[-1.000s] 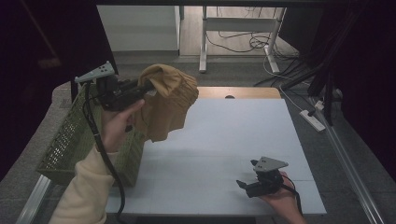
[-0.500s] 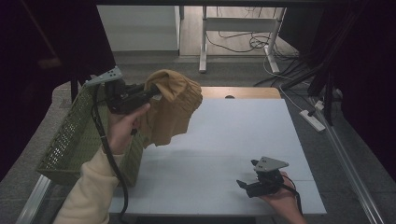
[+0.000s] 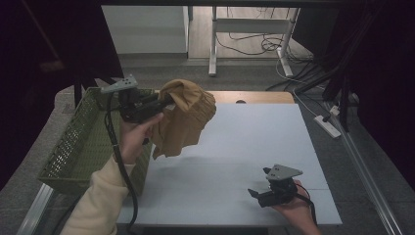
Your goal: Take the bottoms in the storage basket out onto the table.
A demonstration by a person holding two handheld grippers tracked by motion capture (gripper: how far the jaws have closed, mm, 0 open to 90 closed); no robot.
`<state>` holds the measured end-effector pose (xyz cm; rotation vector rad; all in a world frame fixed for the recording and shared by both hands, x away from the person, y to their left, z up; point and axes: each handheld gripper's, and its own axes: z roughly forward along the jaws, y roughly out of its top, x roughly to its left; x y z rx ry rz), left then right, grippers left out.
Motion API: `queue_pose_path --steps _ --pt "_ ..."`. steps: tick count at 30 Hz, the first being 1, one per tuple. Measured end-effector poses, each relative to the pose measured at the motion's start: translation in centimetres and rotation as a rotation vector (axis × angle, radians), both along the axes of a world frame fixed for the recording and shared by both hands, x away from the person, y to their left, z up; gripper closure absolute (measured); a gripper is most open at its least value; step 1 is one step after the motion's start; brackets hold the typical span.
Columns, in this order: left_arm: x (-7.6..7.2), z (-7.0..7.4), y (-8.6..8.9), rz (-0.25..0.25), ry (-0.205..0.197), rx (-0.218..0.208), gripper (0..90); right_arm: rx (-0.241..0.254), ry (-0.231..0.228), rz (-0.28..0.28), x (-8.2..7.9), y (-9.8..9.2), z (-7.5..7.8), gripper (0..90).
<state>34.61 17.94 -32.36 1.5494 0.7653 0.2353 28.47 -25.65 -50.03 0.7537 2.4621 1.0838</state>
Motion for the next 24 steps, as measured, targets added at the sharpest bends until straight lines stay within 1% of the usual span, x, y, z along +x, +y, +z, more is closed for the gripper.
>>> queue_pose_path --steps 6,11,21,24 --pt "0.2 -0.5 0.0 0.006 0.014 0.015 71.9 -0.002 0.003 0.002 0.0 0.0 0.0 7.7" --pt "0.5 -1.1 -0.4 0.006 0.028 0.028 71.8 0.000 0.001 -0.001 0.0 0.0 0.0 7.7" --pt "1.4 -2.7 -2.0 -0.002 0.064 0.082 71.8 0.001 -0.002 0.002 0.0 0.0 0.0 7.7" --pt "1.7 -3.2 -2.6 -0.008 0.077 0.090 71.8 0.002 -0.002 0.001 0.0 0.0 0.0 7.7"
